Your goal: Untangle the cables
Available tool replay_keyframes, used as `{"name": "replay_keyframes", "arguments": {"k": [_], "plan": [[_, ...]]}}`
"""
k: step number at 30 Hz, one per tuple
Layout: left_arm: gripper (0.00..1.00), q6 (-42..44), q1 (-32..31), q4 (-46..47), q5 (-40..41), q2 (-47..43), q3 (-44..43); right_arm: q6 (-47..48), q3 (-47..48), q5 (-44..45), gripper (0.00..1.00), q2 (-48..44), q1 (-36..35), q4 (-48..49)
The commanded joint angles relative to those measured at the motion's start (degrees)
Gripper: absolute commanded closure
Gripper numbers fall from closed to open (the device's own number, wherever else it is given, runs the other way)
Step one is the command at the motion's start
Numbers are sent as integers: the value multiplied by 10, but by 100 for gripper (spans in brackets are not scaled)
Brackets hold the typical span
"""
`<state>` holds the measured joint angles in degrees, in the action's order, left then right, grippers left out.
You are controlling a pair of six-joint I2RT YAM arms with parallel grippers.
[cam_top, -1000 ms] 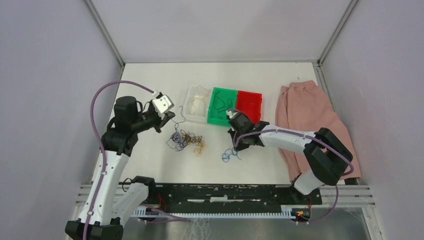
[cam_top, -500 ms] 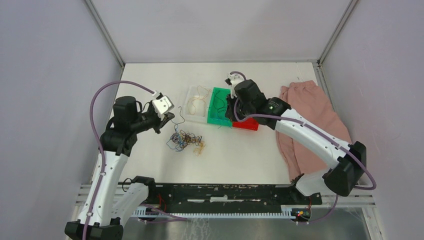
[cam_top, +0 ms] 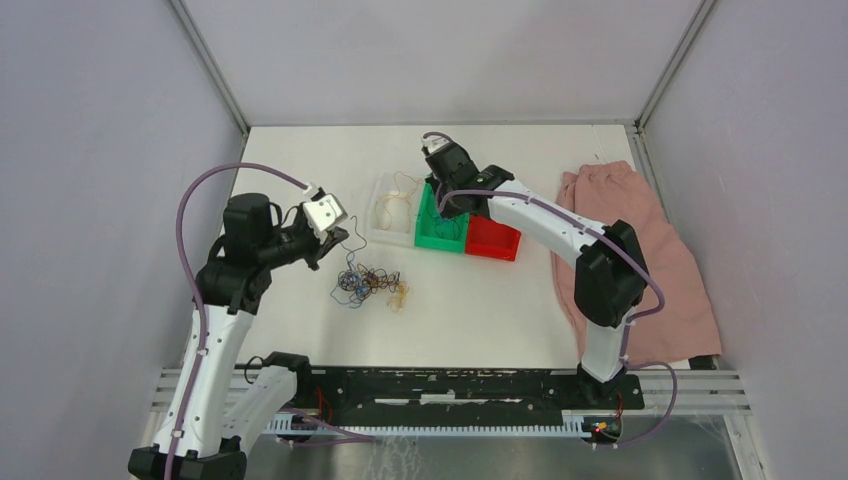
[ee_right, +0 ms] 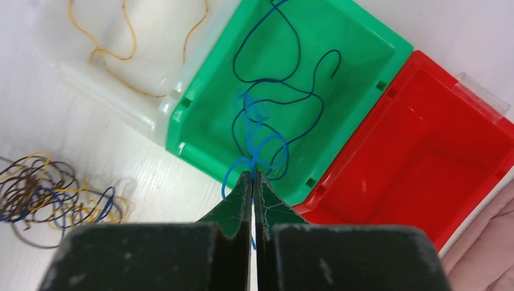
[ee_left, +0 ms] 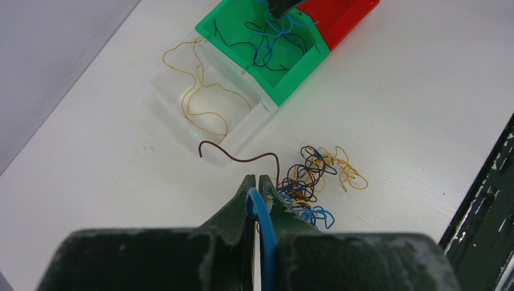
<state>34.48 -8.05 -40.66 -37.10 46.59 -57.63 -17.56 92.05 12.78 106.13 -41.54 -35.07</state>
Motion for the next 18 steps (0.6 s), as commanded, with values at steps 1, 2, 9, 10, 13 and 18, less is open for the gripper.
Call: {"name": "replay_keyframes", "arguments": {"k": [1,2,9,10,13,18], "plan": [[97,17,3,3,-22,-5,-31,19,52,48,100,21,9,17],[97,16,3,3,-23,-5,-32,19,57,50,100,28,10,20],[97,5,2,3,-31,-7,-38,2,34,24,39,7,11,68],[97,3,3,3,-33,-7,-39,-2,7,2,35,-14,10,100],[97,-13,3,10,-37,-5,-46,-12,-74,-79,27,-82,-2,186],[97,-52,2,34,-43,-3,-58,-18,-244,-203,24,-196,-56,394]]}}
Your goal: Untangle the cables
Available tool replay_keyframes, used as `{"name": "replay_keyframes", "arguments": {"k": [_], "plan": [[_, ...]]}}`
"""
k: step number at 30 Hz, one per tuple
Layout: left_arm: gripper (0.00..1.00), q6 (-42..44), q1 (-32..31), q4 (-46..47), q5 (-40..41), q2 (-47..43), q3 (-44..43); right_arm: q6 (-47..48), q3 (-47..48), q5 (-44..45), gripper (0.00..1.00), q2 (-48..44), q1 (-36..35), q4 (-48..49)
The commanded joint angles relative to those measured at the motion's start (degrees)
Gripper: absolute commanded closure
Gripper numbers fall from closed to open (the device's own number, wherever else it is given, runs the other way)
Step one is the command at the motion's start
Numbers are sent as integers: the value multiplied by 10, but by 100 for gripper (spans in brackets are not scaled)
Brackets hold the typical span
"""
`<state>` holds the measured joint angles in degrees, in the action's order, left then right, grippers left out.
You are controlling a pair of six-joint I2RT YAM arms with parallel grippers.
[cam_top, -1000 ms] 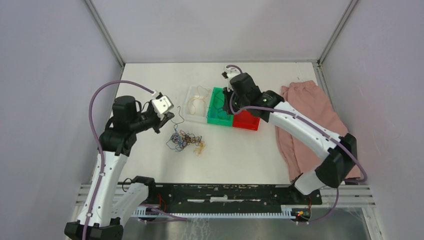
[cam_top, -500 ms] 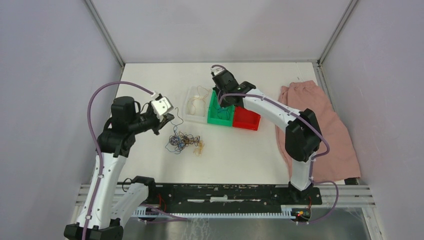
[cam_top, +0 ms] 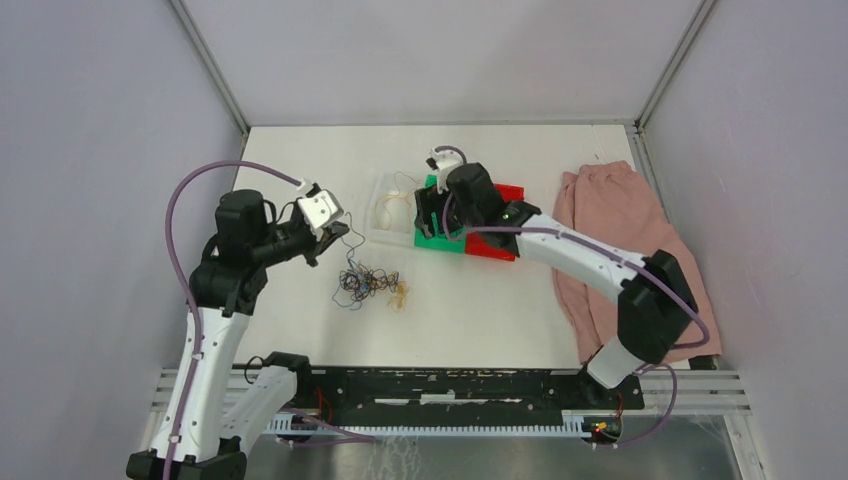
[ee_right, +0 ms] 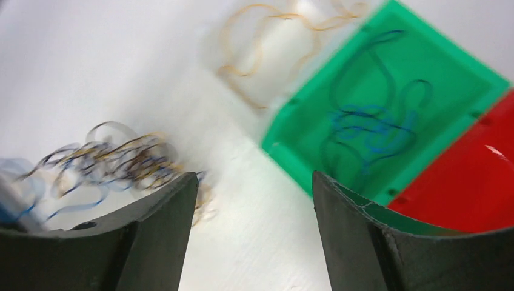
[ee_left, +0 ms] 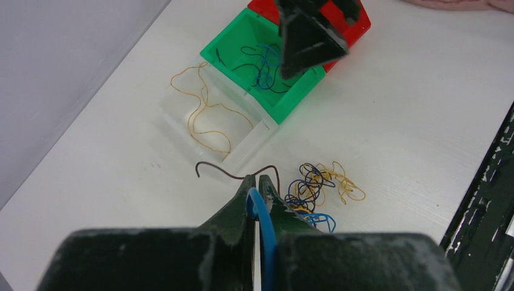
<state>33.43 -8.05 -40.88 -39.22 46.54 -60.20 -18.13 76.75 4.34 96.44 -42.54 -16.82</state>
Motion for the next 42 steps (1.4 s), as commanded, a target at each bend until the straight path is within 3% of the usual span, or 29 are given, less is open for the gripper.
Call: {"name": "replay_keyframes", "arguments": {"k": [1,7,13,24,35,42], "plan": [[97,-49,2,39,-25,-2,-35,-17,-121,-136,24,-124,-57,261],[97,-62,2,40,-33,4,-54,-69,-157,-213,26,-175,-106,367],[97,-79,2,40,-50,14,-86,-126,-96,-266,29,-113,-119,398],[97,-133,2,40,-115,59,-201,-112,-33,-224,31,-17,-141,420],[97,-180,2,91,-142,103,-295,-152,-51,-177,53,33,-151,415],[97,-217,2,171,-137,126,-347,-152,-105,-136,59,28,-151,409]]}}
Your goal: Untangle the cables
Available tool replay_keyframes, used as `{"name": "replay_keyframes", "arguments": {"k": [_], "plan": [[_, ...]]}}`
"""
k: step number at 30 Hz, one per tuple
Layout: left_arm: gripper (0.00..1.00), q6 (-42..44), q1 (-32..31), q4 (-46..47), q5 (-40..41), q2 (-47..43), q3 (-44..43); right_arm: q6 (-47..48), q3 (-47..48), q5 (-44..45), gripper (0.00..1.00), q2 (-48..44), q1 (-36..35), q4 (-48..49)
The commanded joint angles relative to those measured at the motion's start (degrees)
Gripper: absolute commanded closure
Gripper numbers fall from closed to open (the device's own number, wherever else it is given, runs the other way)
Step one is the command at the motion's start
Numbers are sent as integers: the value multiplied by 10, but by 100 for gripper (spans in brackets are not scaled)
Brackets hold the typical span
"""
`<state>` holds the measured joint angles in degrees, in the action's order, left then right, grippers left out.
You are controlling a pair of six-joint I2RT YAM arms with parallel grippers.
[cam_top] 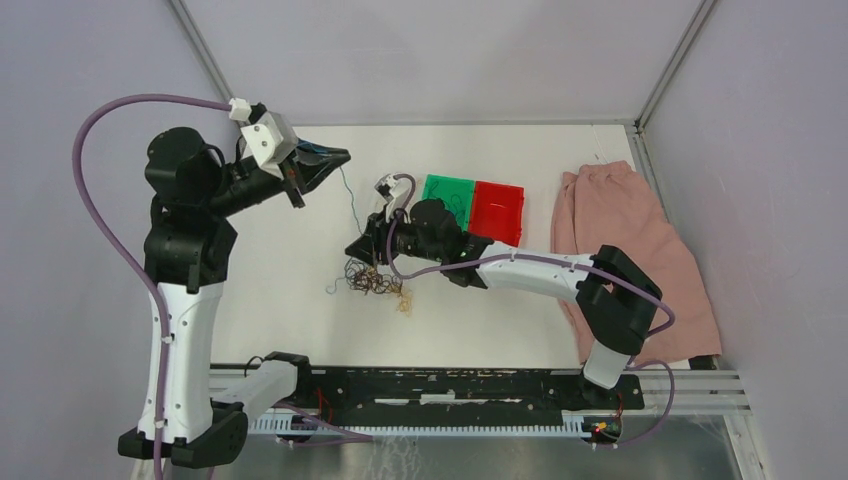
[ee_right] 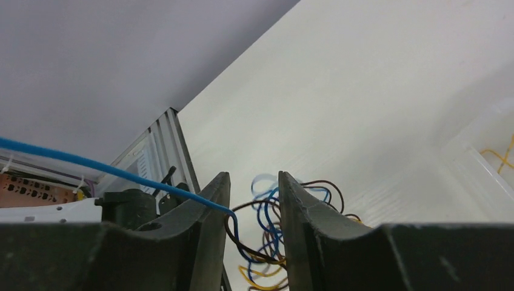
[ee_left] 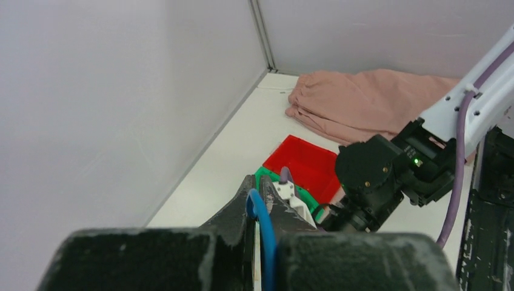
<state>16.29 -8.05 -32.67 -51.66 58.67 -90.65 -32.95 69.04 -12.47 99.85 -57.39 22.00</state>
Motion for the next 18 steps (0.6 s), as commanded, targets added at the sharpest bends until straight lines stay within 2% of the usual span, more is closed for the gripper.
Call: {"name": "replay_keyframes", "arguments": {"k": [1,12,18], "plan": [[97,-52,3,103,-8,7,-50,-1,-36,38,60,-6,-3,19],[97,-110,2,258,55,50,-118,49,-86,78,61,1,-1,-19],[97,-111,2,318,84,81,-176,60,-88,86,59,-8,1,-41]]}}
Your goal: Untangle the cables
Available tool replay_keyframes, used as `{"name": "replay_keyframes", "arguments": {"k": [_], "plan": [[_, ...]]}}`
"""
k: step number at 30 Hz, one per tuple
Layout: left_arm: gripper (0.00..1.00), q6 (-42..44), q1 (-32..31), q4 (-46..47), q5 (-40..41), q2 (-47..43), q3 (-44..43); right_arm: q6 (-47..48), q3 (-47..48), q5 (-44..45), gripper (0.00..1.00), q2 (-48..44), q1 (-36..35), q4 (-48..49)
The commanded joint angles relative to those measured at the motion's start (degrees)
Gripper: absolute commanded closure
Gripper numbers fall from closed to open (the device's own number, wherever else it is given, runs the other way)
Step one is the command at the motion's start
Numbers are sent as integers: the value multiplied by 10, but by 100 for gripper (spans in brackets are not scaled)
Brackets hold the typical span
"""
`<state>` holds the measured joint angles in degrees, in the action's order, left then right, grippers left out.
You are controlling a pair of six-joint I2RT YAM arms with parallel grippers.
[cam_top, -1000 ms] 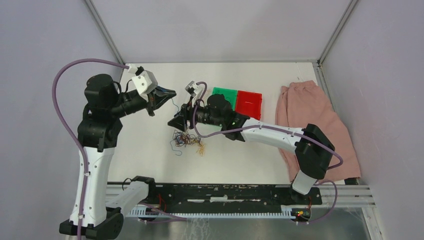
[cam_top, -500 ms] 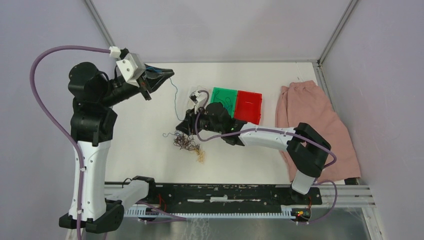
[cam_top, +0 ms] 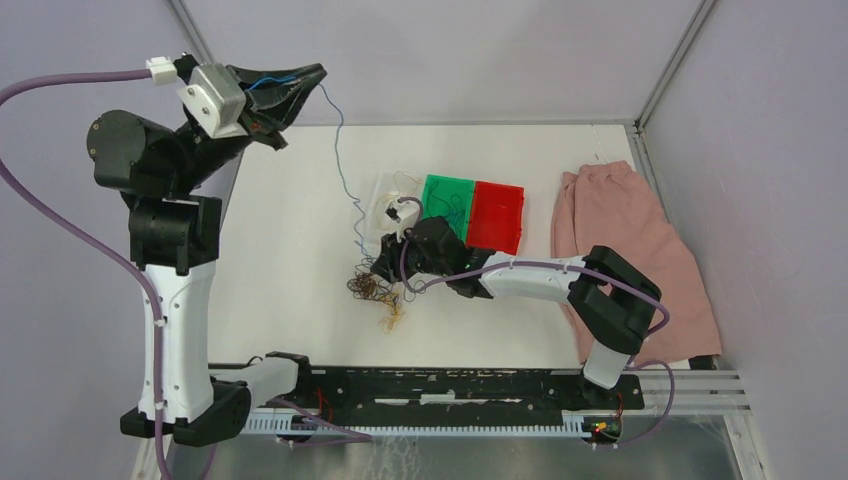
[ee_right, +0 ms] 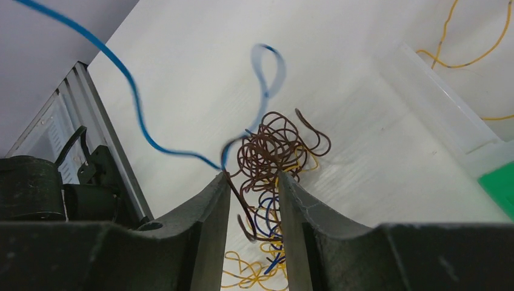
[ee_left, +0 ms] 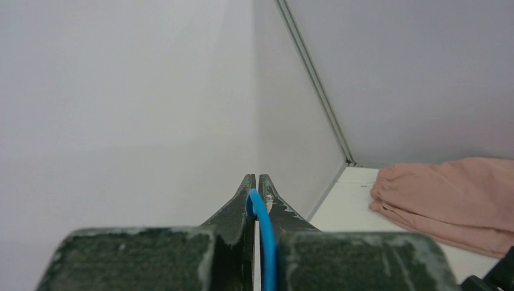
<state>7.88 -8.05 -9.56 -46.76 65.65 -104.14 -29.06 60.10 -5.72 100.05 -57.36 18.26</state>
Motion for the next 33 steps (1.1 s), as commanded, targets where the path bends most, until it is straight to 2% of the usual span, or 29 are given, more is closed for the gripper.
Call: {"name": "replay_keyframes", "arguments": {"k": [1,9,18,23,28,33], "plan": [[97,-32,2,107,49,16,-50,22,4,18,58,-10,1,-10],[95,-34,2,223,120,52,-109,16,-7,15,54,-29,2,-16],[95,-32,2,227,115,54,-108,56,12,34,28,-140,3,-68],[94,-51,3,191,60,26,-60,82,55,32,17,-201,3,-93],[95,-76,3,173,12,-17,18,123,120,14,14,-226,3,-111],[95,-98,3,153,-10,-44,72,145,177,-54,13,-207,2,-111]]}}
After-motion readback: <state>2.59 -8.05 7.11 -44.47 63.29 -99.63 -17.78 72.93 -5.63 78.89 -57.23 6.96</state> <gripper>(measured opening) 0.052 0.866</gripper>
